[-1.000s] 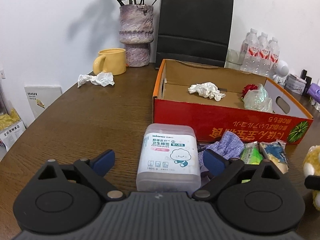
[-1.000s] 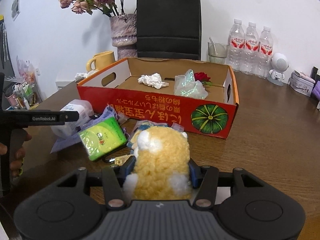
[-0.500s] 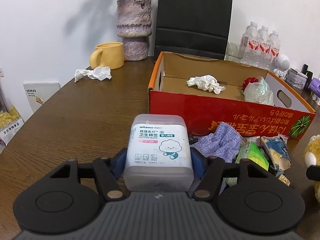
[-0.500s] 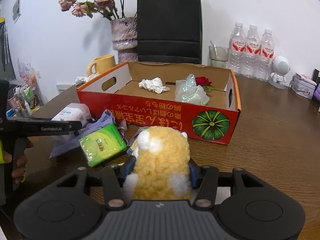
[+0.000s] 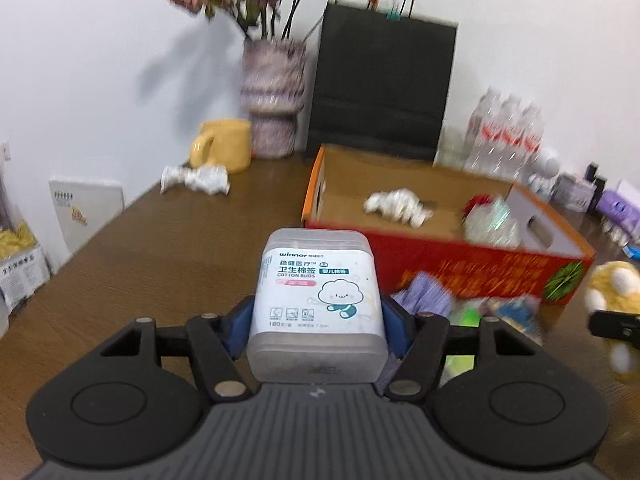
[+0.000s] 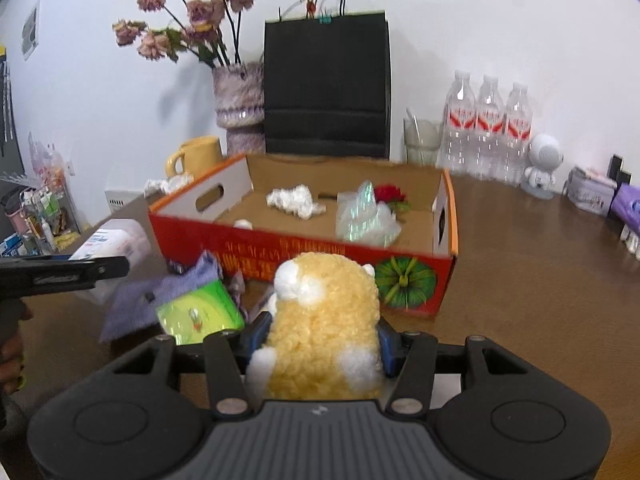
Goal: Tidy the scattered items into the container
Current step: 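Place the tub in the box with the left gripper while the right gripper places the sheep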
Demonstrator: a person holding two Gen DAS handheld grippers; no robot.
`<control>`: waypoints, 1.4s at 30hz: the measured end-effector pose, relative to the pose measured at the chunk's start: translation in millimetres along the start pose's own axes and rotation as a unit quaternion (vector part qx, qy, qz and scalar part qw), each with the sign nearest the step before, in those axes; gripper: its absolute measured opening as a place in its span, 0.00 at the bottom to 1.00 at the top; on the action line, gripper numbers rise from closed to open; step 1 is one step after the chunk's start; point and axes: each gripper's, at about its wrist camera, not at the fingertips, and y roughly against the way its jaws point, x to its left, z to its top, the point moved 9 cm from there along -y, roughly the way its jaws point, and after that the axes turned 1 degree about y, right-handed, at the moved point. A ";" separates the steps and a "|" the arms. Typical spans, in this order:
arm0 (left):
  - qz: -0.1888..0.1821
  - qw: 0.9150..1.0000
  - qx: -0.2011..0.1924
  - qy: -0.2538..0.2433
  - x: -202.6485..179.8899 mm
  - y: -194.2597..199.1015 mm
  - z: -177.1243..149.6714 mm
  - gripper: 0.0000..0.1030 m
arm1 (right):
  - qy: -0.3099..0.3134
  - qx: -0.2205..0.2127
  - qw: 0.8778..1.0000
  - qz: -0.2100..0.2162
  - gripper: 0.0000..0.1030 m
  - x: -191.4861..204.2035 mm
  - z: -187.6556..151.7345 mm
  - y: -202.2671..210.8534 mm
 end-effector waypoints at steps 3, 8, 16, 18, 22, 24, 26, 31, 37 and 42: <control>-0.018 0.999 -0.031 -0.014 -8.3 12.1 29.1 0.64 | 0.015 -0.022 1.000 0.008 0.49 2.6 26.4 2.6; -0.054 0.997 -0.041 -0.028 -32.0 -1.4 84.7 0.64 | 0.043 -0.045 0.998 0.014 0.49 5.1 88.4 -15.3; -0.028 0.996 0.046 -0.067 -67.3 -94.0 117.8 0.64 | 0.059 0.040 0.997 0.029 0.49 9.5 129.6 -107.3; -0.019 0.995 0.075 -0.069 -69.9 -118.9 112.0 0.64 | 0.061 0.071 0.995 0.026 0.49 10.1 125.5 -131.5; -0.006 0.990 0.122 -0.068 -70.6 -158.0 98.4 0.64 | 0.055 0.120 0.991 0.017 0.49 7.0 110.6 -170.5; -0.005 0.988 0.138 -0.068 -70.0 -172.1 94.1 0.64 | 0.056 0.133 0.989 0.011 0.49 4.4 105.3 -182.3; 0.000 0.986 0.149 -0.070 -68.7 -182.8 90.6 0.64 | 0.055 0.144 0.988 0.006 0.49 1.7 100.5 -191.2; 0.000 0.983 0.167 -0.070 -66.5 -195.6 83.5 0.64 | 0.048 0.155 0.987 0.003 0.51 -5.3 94.6 -200.0; 0.006 0.983 0.174 -0.066 -58.8 -197.1 80.4 0.71 | 0.040 0.161 0.986 -0.005 0.58 -10.1 96.2 -201.5; -0.006 0.986 0.153 -0.063 -60.7 -182.3 90.9 0.88 | 0.037 0.149 0.988 -0.004 0.76 -9.6 102.1 -187.0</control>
